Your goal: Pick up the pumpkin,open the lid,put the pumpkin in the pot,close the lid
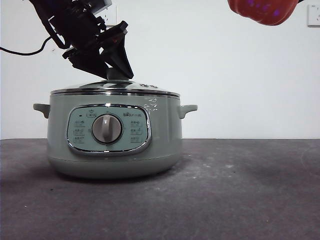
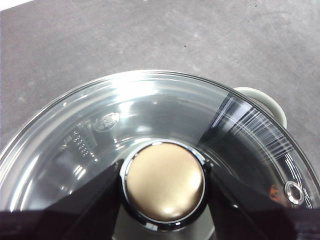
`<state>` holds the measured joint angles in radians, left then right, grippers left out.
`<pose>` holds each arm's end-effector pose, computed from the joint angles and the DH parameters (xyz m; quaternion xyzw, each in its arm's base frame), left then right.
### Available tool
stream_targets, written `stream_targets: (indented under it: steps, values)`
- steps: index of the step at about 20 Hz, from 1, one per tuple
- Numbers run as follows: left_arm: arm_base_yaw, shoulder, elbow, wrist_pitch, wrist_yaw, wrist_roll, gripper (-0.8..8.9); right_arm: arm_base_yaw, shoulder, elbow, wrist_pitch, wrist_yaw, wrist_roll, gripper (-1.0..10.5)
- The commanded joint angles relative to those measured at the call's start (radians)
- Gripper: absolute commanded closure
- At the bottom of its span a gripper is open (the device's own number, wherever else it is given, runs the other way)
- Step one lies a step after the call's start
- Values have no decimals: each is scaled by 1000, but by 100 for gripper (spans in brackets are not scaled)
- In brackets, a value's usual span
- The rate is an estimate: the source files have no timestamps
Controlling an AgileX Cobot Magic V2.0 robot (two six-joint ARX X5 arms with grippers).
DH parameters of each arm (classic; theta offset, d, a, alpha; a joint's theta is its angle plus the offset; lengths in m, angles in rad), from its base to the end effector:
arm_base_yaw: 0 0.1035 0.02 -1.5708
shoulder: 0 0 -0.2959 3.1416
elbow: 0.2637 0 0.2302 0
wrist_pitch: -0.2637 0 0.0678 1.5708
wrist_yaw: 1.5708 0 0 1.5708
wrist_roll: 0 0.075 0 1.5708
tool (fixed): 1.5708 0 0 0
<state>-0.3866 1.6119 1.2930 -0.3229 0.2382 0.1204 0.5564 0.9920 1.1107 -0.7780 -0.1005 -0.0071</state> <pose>0.3404 -0.1577 0.3022 0.0777 0.2964 -0.3101 0.9000 0.1525 0.1037 0.3499 -0.0763 0.3142 0.3063 0.8953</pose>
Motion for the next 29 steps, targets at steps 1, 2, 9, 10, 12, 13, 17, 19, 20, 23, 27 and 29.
stream_targets:
  steps: [1,2,9,10,12,13,17,19,20,23,27,29]
  values:
    - [0,5,-4,-7,1,-5,826,1,1,1,5,3,9,963]
    - [0,3,-4,-7,1,-6,826,1,1,1,5,3,9,963]
    - [2,-58,22,-11,0,-16,822,1,1,1,6,2,9,963]
    - [2,-60,42,-29,0,-16,822,1,3,1,6,2,9,963]
    - [2,-60,100,-92,0,-15,822,1,3,1,6,2,10,963]
    - [2,-60,128,-114,-2,-15,822,1,3,1,7,2,9,963]
    - [10,-95,243,-214,-11,-11,822,1,18,1,38,2,10,963]
    - [28,-137,288,-273,-39,-2,822,2,37,1,76,-4,10,963]
    - [38,-162,300,-296,-51,2,822,2,49,1,98,-5,10,963]
    - [97,-279,302,-377,-55,22,822,2,109,2,172,-6,10,964]
    - [183,-433,302,-500,-54,43,822,3,243,53,270,-84,10,964]
    - [207,-503,302,-559,-54,45,822,16,344,134,277,-85,9,964]
